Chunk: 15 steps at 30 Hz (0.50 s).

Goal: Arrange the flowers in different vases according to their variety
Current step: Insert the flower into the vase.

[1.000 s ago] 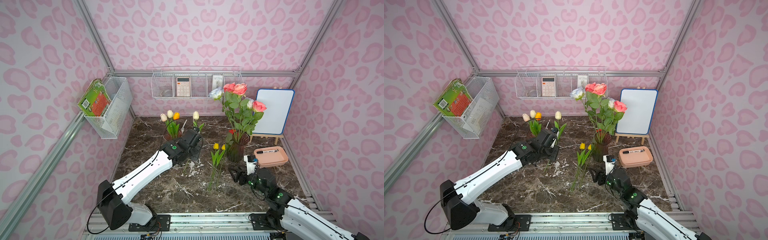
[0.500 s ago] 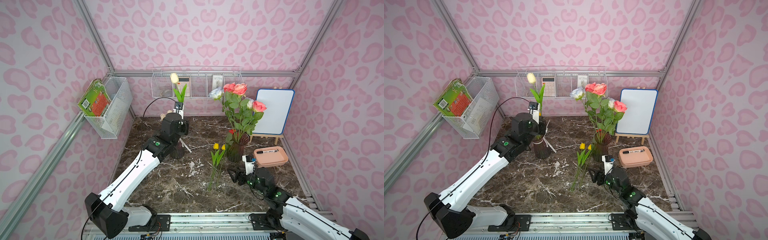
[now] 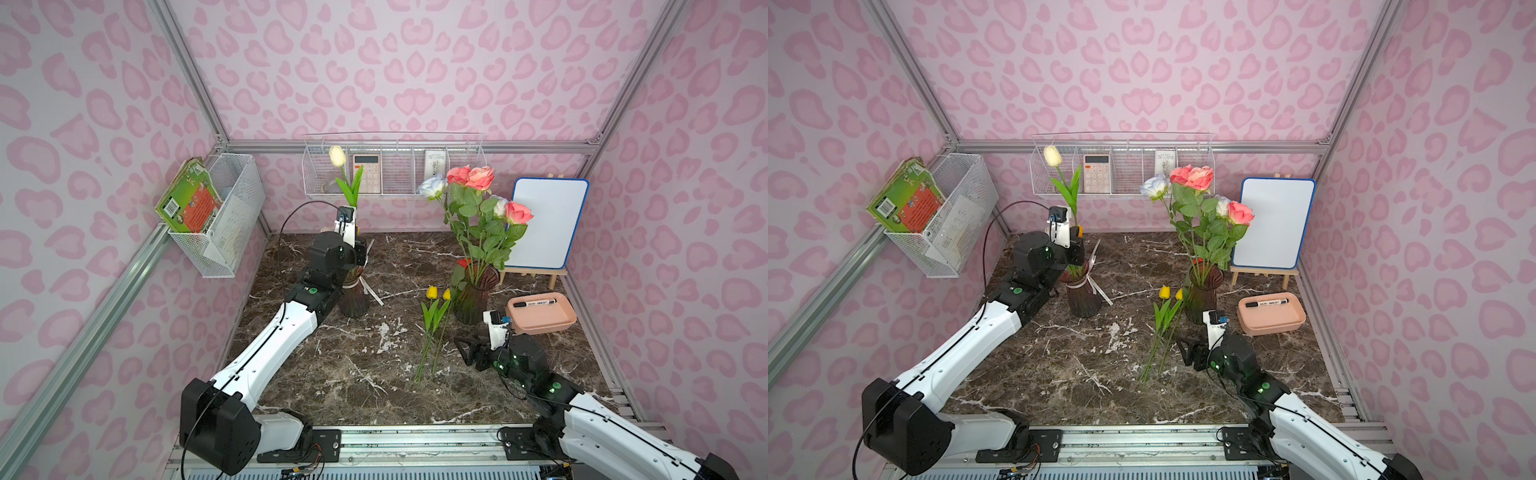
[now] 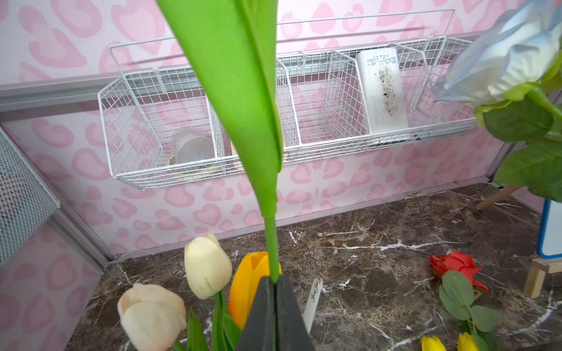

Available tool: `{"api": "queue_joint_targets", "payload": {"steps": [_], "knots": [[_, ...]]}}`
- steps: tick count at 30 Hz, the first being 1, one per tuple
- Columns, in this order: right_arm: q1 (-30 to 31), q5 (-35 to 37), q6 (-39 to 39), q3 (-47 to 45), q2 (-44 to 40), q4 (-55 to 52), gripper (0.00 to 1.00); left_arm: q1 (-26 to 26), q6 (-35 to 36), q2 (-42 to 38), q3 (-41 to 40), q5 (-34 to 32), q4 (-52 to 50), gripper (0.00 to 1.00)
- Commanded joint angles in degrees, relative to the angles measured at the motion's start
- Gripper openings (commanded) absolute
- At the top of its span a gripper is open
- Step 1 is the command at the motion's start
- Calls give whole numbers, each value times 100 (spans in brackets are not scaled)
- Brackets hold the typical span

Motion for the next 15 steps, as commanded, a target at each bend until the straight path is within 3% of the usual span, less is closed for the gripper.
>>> {"api": "queue_joint_targets", "payload": {"steps": [1, 2, 5, 9, 15], "knots": [[-8, -16, -25, 32, 44, 141, 80, 1, -210, -183, -235, 319, 416, 0], [-7, -23, -13, 19, 73, 170, 80, 0, -254, -262, -319, 229, 410, 1], [-16, -75, -4, 14, 182, 249, 80, 7, -341, -462, -410, -26, 174, 37], [-17, -147, -17, 122, 426, 309, 80, -36, -495, -829, -269, 418, -579, 57], [-9, -328, 57, 355, 844, 353, 79, -497, -760, -1379, -218, -38, -1337, 80]]}}
